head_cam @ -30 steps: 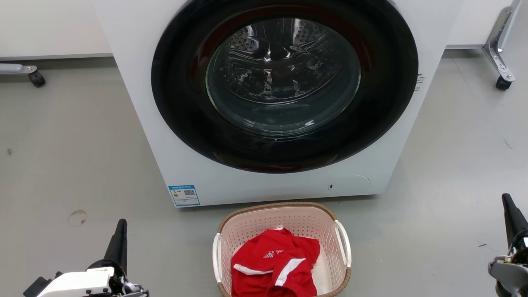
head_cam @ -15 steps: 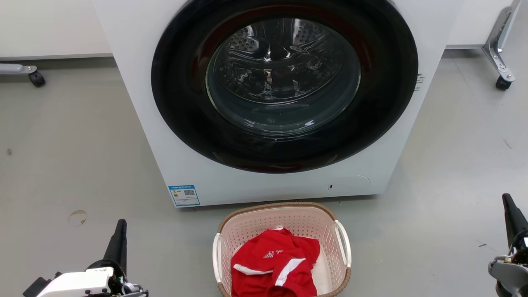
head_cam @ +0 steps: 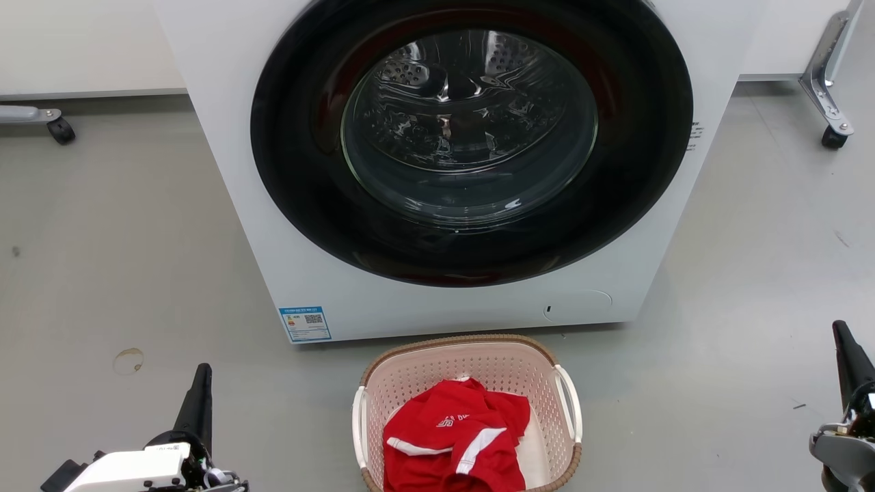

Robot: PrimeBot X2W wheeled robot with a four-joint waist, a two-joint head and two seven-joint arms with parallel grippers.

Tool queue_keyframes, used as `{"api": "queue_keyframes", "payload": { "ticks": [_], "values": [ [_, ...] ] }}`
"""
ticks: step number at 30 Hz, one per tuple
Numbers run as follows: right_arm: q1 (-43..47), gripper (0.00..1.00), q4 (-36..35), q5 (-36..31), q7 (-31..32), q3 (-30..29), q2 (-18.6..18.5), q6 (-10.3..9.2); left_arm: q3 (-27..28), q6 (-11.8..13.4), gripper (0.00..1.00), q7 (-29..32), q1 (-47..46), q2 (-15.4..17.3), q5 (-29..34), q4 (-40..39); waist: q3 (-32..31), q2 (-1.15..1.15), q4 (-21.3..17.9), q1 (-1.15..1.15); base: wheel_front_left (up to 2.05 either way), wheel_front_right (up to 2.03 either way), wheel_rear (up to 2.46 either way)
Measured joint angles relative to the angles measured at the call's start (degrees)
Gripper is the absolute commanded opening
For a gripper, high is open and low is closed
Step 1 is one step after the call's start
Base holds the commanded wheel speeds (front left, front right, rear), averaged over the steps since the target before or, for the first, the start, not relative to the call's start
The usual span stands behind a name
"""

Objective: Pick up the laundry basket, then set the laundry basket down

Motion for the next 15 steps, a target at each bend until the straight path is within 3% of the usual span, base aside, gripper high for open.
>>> {"api": "queue_keyframes", "payload": {
  "ticks": [15],
  "values": [
    [0.0,0.0,0.0,0.0,0.0,-0.03,0.01,0.0,0.35,0.0,0.0,0.51,0.0,-0.22,0.08,0.02,0.0,0.0,0.0,0.0,0.0,0.0,0.0]
  ]
}}
